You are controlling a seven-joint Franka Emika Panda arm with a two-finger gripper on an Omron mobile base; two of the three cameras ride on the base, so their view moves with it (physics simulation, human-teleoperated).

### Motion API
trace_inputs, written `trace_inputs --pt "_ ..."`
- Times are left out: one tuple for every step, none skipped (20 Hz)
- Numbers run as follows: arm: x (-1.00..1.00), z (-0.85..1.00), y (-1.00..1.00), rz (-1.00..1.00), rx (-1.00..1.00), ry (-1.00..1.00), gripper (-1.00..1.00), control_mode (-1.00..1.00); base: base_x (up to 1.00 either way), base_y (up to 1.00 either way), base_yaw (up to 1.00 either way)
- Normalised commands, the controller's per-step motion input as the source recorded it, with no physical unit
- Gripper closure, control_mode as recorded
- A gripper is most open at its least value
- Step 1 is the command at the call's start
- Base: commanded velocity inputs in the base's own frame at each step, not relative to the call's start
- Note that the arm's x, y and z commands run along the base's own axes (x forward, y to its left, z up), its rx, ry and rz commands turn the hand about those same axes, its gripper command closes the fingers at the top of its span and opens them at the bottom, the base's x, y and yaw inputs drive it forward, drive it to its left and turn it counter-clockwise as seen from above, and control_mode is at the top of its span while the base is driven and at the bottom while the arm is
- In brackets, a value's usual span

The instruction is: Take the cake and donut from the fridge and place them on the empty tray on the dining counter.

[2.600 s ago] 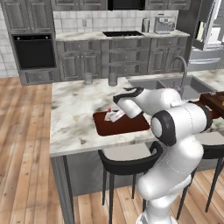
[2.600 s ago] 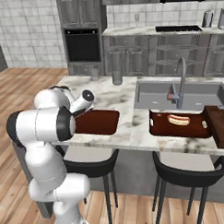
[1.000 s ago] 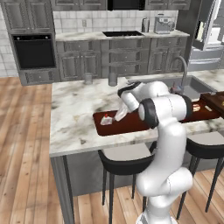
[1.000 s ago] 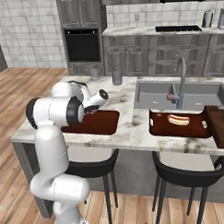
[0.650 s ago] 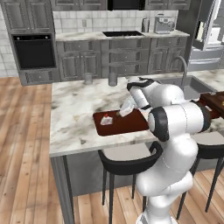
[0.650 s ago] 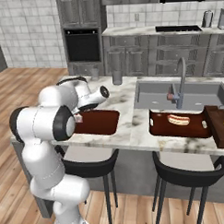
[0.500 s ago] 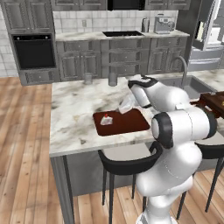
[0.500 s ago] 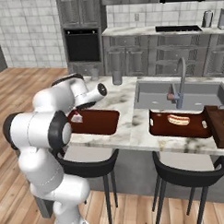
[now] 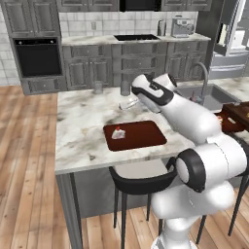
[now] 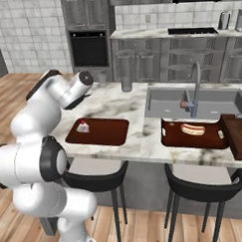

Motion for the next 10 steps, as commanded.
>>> trace_inputs --pt "-0.40 1.00 0.00 -0.37 -0.03 0.36 -1.00 -1.00 0.00 0.00 0.00" --pt "-0.47 1.00 0.00 -0.37 -0.04 0.37 -1.00 -1.00 0.00 0.00 0.00" --pt "-0.56 1.00 0.00 -0.38 -0.05 0.39 -1.00 -1.00 0.00 0.00 0.00" --pt "-0.63 0.89 -0.16 -0.39 -0.06 0.39 -1.00 -1.00 0.00 0.00 0.00" --pt "-0.67 0.73 -0.29 -0.39 -0.09 0.39 -1.00 -1.00 0.00 0.00 0.00" --pt "-0.72 0.59 -0.36 -0.38 -0.13 0.37 -1.00 -1.00 0.00 0.00 0.00" --pt "-0.89 0.36 -0.43 -0.36 -0.17 0.30 -1.00 -1.00 0.00 0.00 0.00" --pt "-0.98 0.20 -0.45 -0.33 -0.20 0.23 -1.00 -1.00 0.00 0.00 0.00" --pt "-1.00 0.04 -0.49 -0.30 -0.19 0.19 -1.00 -1.00 0.00 0.00 0.00" --pt "-1.00 0.00 -0.56 -0.26 -0.17 0.16 -1.00 -1.00 0.00 0.00 0.00"
